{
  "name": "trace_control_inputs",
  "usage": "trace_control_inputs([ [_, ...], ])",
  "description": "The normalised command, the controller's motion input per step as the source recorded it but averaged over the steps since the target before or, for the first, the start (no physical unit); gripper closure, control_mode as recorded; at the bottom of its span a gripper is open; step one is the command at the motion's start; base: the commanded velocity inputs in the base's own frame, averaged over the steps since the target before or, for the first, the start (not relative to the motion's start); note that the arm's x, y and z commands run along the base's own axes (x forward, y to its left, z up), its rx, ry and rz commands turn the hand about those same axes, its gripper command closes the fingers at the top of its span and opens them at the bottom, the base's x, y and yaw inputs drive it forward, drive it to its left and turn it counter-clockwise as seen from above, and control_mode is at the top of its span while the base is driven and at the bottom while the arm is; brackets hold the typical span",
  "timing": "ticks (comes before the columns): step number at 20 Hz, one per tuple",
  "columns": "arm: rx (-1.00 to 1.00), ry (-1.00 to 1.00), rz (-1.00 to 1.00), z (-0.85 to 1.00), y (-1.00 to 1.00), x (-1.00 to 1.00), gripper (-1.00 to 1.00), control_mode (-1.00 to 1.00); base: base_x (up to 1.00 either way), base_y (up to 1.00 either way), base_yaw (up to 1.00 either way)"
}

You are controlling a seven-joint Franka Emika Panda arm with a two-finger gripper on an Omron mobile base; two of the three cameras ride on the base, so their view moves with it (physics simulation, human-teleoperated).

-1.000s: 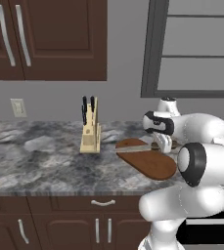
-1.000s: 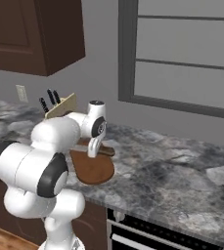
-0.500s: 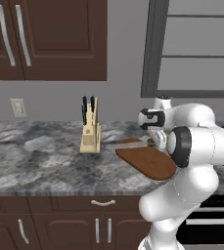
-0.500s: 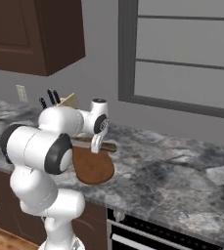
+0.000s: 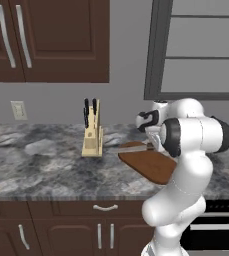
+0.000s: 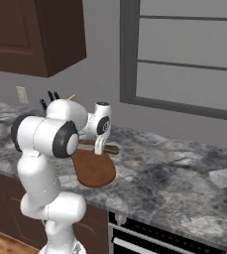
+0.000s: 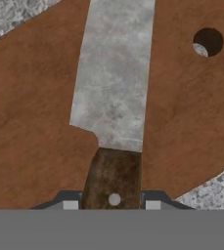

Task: Pick up the knife from the drawer and place it on the cutting board. Then place the meat from the plate to the cutting board.

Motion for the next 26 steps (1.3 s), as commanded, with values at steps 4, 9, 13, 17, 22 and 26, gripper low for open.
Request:
trace_control_inputs([
  [4, 0.00, 0.03, 0.02, -0.26, 0.01, 0.21, 1.00, -1.00, 0.00, 0.00, 0.00],
  [9, 0.00, 0.01, 0.01, -0.24, 0.05, 0.02, -1.00, -1.00, 0.00, 0.00, 0.00],
  [13, 0.00, 0.00, 0.00, -0.01, 0.00, -0.18, -1.00, -1.00, 0.00, 0.00, 0.00],
  [17, 0.00, -0.01, 0.00, 0.15, 0.00, -0.29, -1.00, -1.00, 0.00, 0.00, 0.00],
  [22, -0.01, -0.07, 0.00, 0.43, 0.00, -0.23, -1.00, -1.00, 0.00, 0.00, 0.00],
  [26, -0.02, -0.13, 0.00, 0.50, 0.00, -0.10, -1.00, -1.00, 0.00, 0.00, 0.00],
])
